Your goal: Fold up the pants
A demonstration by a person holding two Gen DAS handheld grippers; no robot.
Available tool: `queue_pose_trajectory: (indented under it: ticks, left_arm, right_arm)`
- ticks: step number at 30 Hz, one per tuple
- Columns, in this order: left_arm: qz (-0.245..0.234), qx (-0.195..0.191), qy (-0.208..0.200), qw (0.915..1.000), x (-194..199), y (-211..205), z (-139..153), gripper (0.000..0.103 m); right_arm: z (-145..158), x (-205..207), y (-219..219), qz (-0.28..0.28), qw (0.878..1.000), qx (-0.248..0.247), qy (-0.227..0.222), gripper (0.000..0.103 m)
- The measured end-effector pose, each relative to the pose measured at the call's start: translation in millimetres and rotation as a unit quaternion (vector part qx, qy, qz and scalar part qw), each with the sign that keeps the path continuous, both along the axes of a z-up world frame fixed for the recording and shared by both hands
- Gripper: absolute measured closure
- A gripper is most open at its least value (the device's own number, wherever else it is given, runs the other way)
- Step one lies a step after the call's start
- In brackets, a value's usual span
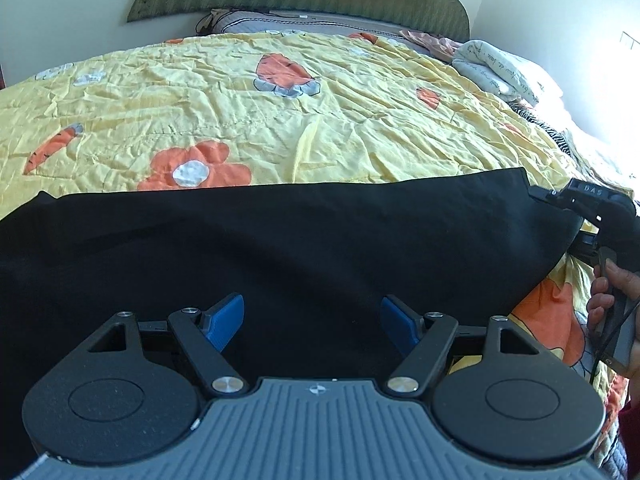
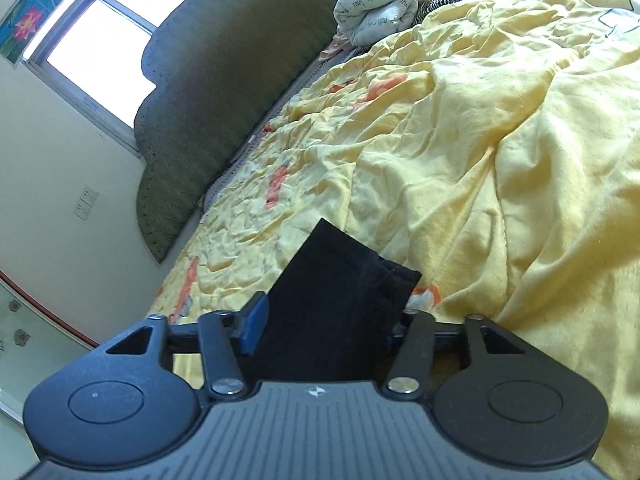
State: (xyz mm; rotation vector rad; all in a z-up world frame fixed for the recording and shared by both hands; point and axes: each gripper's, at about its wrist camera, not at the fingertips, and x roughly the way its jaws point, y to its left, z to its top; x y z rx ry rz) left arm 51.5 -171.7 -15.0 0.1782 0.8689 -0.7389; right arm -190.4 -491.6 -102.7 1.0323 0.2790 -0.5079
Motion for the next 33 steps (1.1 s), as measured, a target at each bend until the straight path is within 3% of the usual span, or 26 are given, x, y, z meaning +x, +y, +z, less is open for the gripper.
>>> queue_pose_trajectory:
  ticks: [1,4,7,11,15,18,22,25,30,33]
  left_arm:
    - [0.001,-0.001,0.004,1.0,1.4,-0.3,-0.1,0.025]
    - [0.005,-0.002,0.012,0.9999,4.8,-2.3,-1.7,0.024]
    - [0.008,-0.012,0.03,0.9994,10.1,-4.8,-4.0,0.024]
    - [0.023,-0.042,0.063,0.9969,19.2,-5.8,-1.1,0.025]
    - [0.025,-0.092,0.129,0.987,32.4,-6.6,2.7,0.025]
    - [0.009,-0.134,0.198,0.9709,43.8,-9.4,0.1,0.025]
    - [0.011,-0.208,0.293,0.9333,59.3,-12.6,-12.0,0.024]
    - [0.019,-0.253,0.341,0.9051,68.8,-20.9,-19.7,0.021]
    - [0.022,-0.316,0.404,0.8583,77.9,-44.6,-30.1,0.018]
    - [0.028,-0.327,0.421,0.8457,83.8,-61.5,-34.4,0.017]
  right_arm:
    - [-2.6,-0.1,-1.9,-0.002,1.0,0.004,0.002,0.078]
    - [-4.5,-3.3,-4.5,-0.005,1.0,0.006,0.001,0.09]
    - [0.5,-2.1,-1.1,0.001,1.0,-0.012,0.007,0.091]
    - [18.9,9.4,10.5,0.022,0.996,-0.08,0.03,0.091]
    - [32.3,22.7,20.3,0.039,0.988,-0.134,0.063,0.091]
    - [47.7,32.7,44.3,0.077,0.972,-0.206,0.077,0.094]
    - [68.4,47.7,89.4,0.125,0.939,-0.305,0.099,0.094]
    - [74.5,56.8,114.6,0.151,0.92,-0.345,0.106,0.094]
    - [76.7,62.2,143.9,0.178,0.903,-0.378,0.103,0.095]
    - [76.9,61.7,162.5,0.196,0.887,-0.404,0.106,0.094]
